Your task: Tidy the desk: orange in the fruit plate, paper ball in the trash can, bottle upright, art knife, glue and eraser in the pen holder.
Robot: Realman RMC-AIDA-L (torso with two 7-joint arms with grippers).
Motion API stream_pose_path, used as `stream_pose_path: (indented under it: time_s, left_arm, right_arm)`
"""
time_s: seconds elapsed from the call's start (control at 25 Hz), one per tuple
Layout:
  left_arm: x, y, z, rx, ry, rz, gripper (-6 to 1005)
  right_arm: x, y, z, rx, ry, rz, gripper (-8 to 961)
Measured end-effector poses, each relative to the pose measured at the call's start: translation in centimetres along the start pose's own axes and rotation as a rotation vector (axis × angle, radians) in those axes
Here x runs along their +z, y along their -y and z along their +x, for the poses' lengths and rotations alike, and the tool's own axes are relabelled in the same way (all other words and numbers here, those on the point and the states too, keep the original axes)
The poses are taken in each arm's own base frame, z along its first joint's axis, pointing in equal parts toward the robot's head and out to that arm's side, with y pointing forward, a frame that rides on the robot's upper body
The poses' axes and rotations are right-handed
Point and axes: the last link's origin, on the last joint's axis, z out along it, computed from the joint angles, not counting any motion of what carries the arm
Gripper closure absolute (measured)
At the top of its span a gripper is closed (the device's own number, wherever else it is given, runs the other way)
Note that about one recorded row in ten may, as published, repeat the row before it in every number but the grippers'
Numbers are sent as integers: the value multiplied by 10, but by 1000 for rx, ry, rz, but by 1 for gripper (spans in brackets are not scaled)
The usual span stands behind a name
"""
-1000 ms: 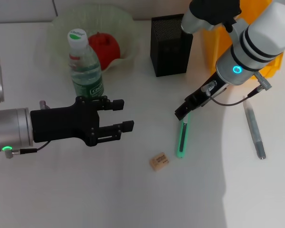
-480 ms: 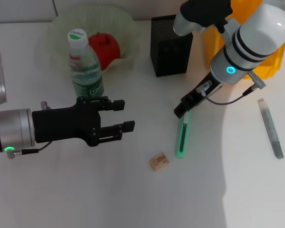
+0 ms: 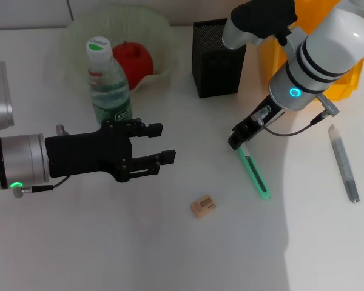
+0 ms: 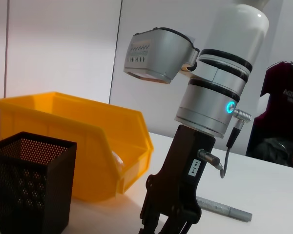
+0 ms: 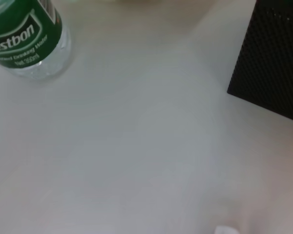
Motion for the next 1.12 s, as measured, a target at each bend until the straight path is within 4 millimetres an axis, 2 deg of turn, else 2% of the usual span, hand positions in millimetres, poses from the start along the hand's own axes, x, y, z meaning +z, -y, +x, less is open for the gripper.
stream_pose_path:
  time_s: [0.12,0.56,0.64,1.12]
  left_arm:
    - [1,0,0,2,0,3,386]
    - [3,1,1,4,1,8,386]
    - [3,1,1,4,1,10,386]
    - [3,1,-1,-4,-1,14,386]
  right_arm:
    - [0,0,-1,-1,2,2,548]
    - [1,-2,-1,-32,-7,11,595]
    - [1,-2,-1,-34,-8,11,740]
    - [-1,-2,-1,-37,1,9,785]
